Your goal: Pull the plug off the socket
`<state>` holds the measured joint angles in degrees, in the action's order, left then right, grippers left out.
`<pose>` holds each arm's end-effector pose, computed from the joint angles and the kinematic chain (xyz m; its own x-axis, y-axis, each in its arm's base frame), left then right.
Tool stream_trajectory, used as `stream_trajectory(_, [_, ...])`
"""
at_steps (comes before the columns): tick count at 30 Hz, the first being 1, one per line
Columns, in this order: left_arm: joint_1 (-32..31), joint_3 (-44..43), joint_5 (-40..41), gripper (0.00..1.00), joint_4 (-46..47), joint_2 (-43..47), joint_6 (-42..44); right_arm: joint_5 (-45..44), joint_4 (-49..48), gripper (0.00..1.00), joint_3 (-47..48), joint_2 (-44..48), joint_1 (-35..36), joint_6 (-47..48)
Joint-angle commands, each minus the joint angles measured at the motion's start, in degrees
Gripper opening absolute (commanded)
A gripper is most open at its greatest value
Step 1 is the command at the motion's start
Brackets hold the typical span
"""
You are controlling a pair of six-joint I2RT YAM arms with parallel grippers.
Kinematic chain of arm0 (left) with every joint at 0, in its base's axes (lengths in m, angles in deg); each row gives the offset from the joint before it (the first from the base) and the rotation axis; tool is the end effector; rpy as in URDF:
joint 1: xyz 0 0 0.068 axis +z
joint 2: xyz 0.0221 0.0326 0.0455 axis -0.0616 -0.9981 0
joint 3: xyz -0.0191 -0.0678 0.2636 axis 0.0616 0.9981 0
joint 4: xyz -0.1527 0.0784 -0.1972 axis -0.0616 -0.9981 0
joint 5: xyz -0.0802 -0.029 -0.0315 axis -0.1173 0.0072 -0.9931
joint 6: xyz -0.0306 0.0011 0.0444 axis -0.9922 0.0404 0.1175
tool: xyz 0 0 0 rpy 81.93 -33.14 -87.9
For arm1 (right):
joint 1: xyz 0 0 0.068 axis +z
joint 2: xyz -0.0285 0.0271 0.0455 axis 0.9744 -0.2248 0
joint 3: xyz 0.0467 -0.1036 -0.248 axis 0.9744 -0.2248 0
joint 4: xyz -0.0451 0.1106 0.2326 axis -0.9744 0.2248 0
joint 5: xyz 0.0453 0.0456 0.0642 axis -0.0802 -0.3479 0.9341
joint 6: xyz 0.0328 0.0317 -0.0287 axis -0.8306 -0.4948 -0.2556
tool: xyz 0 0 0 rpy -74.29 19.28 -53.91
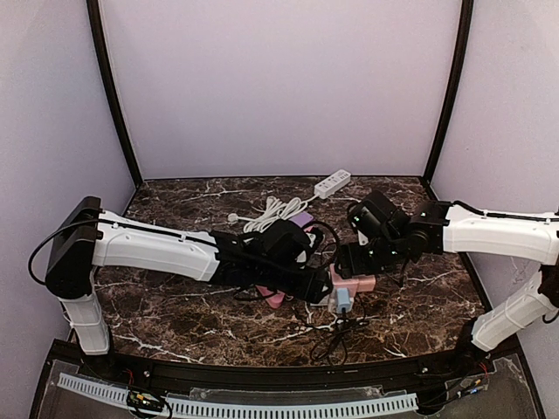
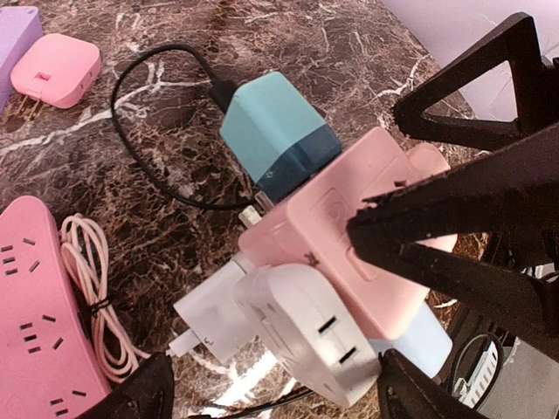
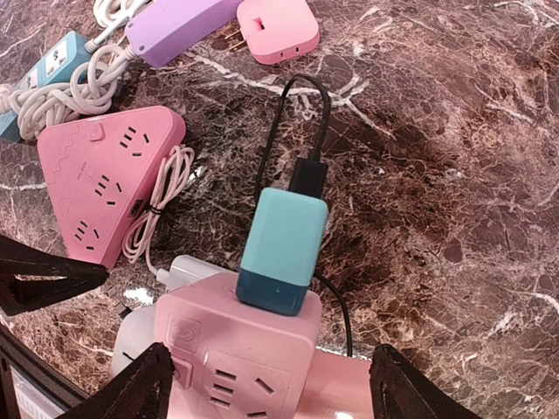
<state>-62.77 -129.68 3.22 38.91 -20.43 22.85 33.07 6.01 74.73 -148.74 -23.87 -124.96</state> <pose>0.1707 -0.3857 0.2139 -0.7091 0.2393 -0.6632 0.6141 0.6718 -0.4142 0.1705 0.2159 0.2492 -0.8603 -0.0965 -0.5006 -0.2246 0.9532 0.2023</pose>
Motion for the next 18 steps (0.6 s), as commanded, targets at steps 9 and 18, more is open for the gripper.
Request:
stream_trajectory(9, [0.4,1.0,10.0,0.70,-7.7,6.0,4.4,-1.4,-0.3,0.77,-1.0,1.1,0.6,-1.1])
stream_trajectory(18, [0.4,4.2,2.8,0.73,0.9,9.4,9.4,-1.5,-0.2,0.77,-1.4,2.1,0.6,-1.3])
